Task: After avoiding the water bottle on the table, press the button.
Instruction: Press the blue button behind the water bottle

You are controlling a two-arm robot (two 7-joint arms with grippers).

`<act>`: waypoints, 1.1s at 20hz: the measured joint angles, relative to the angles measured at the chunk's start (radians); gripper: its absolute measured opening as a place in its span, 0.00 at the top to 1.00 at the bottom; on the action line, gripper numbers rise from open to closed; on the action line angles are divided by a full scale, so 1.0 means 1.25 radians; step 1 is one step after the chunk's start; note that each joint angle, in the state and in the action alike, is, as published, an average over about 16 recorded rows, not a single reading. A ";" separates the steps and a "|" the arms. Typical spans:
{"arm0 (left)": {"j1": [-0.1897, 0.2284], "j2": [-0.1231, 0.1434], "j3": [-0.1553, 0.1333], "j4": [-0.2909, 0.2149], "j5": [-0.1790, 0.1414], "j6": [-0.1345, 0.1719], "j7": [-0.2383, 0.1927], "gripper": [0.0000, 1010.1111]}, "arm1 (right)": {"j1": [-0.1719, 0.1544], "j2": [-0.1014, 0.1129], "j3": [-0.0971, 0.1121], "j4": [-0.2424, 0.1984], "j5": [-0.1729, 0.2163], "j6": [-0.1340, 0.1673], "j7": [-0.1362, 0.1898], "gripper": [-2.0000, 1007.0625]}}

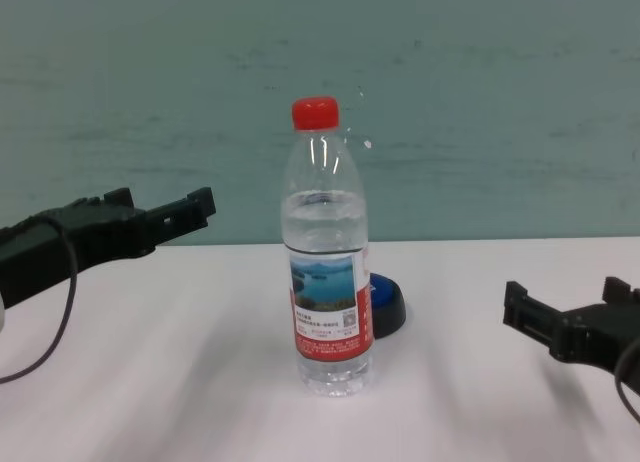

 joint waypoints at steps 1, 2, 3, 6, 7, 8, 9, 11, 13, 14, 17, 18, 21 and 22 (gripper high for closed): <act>-0.004 0.000 0.001 0.004 0.000 0.000 0.000 0.00 | 0.000 0.000 0.000 0.000 0.000 0.000 0.000 0.00; -0.008 0.000 0.002 0.007 0.001 -0.001 -0.001 0.00 | 0.000 0.000 0.000 0.000 0.000 0.000 0.000 0.00; -0.012 0.000 0.003 0.011 0.001 -0.001 -0.002 0.00 | 0.000 0.000 0.000 0.000 0.000 0.000 0.000 0.00; -0.023 -0.001 0.006 0.023 0.003 -0.003 -0.003 0.00 | 0.000 0.000 0.000 0.000 0.000 0.000 0.000 0.00; -0.027 -0.001 0.007 0.026 0.003 -0.003 -0.004 0.00 | 0.000 0.000 0.000 0.000 0.000 0.000 0.000 0.00; -0.031 -0.001 0.009 0.030 0.004 -0.004 -0.004 0.00 | 0.000 0.000 0.000 0.000 0.000 0.000 0.000 0.00; -0.034 -0.002 0.010 0.034 0.004 -0.004 -0.004 0.00 | 0.000 0.000 0.000 0.000 0.000 0.000 0.000 0.00; -0.041 -0.003 0.012 0.042 0.006 -0.005 -0.005 0.00 | 0.000 0.000 0.000 0.000 0.000 0.000 0.000 0.00; -0.047 -0.004 0.015 0.049 0.007 -0.006 -0.006 0.00 | 0.000 0.000 0.000 0.000 0.000 0.000 0.000 0.00; -0.050 -0.004 0.016 0.052 0.008 -0.007 -0.007 0.00 | 0.000 0.000 0.000 0.000 0.000 0.000 0.000 0.00; -0.058 -0.006 0.020 0.062 0.010 -0.008 -0.008 0.00 | 0.000 0.000 0.000 0.000 0.000 0.000 0.000 0.00; -0.060 -0.006 0.021 0.065 0.010 -0.009 -0.008 0.00 | 0.000 0.000 0.000 0.000 0.000 0.000 0.000 0.00; -0.067 -0.008 0.024 0.074 0.012 -0.010 -0.009 0.00 | 0.000 0.000 0.000 0.000 0.000 0.000 0.000 0.00; -0.069 -0.008 0.025 0.077 0.013 -0.011 -0.010 0.00 | 0.000 0.000 0.000 0.000 0.000 0.000 0.000 0.00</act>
